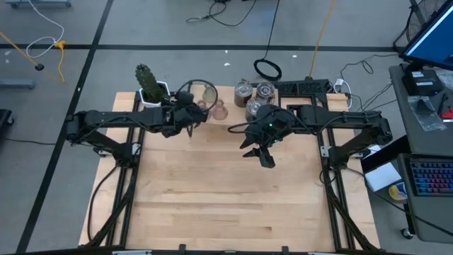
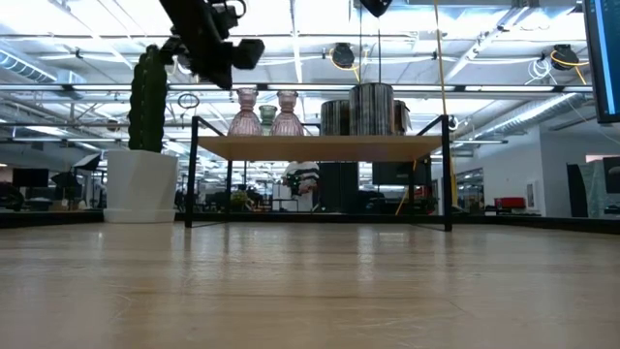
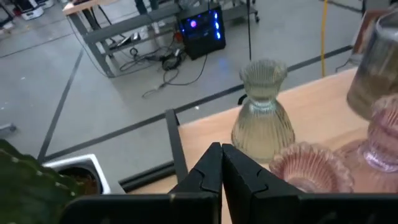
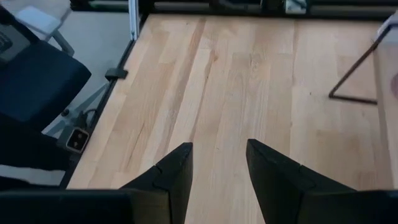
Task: Pick & Place candle stick holders
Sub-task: Put the pink vase candle holder on the shelf, then return to Home Position
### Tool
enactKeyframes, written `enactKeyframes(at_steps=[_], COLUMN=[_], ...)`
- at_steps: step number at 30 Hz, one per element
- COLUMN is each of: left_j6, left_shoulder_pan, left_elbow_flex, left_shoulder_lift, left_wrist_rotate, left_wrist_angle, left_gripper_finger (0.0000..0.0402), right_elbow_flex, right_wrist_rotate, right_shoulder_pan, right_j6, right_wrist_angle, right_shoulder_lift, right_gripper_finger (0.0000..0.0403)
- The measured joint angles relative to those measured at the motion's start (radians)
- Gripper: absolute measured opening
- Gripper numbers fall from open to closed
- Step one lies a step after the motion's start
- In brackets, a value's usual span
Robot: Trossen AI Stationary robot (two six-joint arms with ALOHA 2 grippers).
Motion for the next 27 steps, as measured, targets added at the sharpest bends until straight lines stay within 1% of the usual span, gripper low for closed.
enactKeyframes(at_steps=[5, 8, 11, 15, 17, 20, 23, 27], left_j6=[0.009, 0.010, 0.009, 0.000, -0.001, -0.025, -0.042, -0.041], left_shoulder_pan=[-0.044, -0.093, -0.146, -0.231, -0.276, -0.348, -0.412, -0.488], left_elbow_flex=[0.000, 0.000, -0.001, -0.002, -0.011, -0.060, -0.137, -0.267], left_shoulder_lift=[-0.085, -0.154, -0.210, -0.260, -0.283, -0.319, -0.361, -0.402], left_wrist_rotate=[0.018, 0.087, 0.185, 0.235, 0.239, 0.242, 0.262, 0.285], left_wrist_angle=[-0.008, -0.038, -0.084, -0.098, -0.087, -0.056, 0.037, 0.206], left_gripper_finger=[0.0002, 0.0012, 0.0019, 0.0019, 0.0013, 0.0003, 0.0010, 0.0015], right_elbow_flex=[0.000, 0.000, -0.001, -0.026, -0.067, -0.143, -0.243, -0.408], right_wrist_rotate=[0.017, 0.082, 0.128, 0.127, 0.128, 0.128, 0.130, 0.130], right_shoulder_pan=[-0.013, -0.013, -0.013, -0.013, -0.013, -0.013, -0.013, -0.013], right_j6=[0.006, 0.005, 0.003, -0.017, -0.018, 0.012, 0.049, 0.109], right_wrist_angle=[-0.081, -0.131, -0.155, -0.168, -0.164, -0.120, -0.064, 0.024], right_shoulder_lift=[-0.030, -0.082, -0.155, -0.256, -0.313, -0.400, -0.489, -0.607], right_gripper_finger=[0.0144, 0.0144, 0.0144, 0.0144, 0.0144, 0.0144, 0.0144, 0.0144])
